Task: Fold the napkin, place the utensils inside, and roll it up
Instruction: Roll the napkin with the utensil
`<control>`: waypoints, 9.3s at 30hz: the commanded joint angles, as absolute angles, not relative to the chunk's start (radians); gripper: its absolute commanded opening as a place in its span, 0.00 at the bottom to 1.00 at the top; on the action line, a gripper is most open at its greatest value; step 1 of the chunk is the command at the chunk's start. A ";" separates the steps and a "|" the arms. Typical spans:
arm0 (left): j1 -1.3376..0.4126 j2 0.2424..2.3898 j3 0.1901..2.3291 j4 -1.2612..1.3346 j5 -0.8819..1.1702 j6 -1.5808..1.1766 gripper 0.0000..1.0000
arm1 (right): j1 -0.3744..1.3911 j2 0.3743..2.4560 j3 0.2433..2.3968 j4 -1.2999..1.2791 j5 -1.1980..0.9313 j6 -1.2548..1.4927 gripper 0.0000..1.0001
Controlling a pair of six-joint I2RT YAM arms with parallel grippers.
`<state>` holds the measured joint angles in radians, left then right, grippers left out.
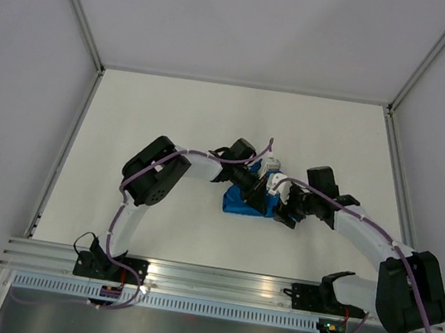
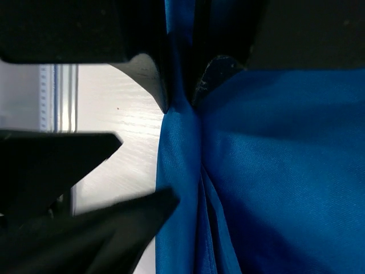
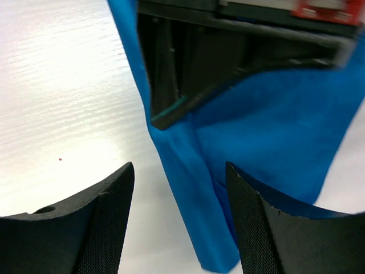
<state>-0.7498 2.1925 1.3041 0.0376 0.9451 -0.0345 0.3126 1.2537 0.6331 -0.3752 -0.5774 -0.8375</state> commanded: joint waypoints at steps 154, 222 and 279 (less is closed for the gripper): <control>-0.709 2.342 1.434 -0.308 1.026 0.029 0.02 | 0.545 1.299 0.469 -0.087 -0.357 -0.882 0.53; -1.181 1.832 0.876 0.427 -0.192 0.437 0.52 | 0.215 2.299 1.388 -1.241 -0.830 -1.289 0.11; -0.779 2.261 1.404 -0.350 0.813 0.069 0.02 | 0.381 1.071 0.486 -0.206 -0.433 -0.862 0.73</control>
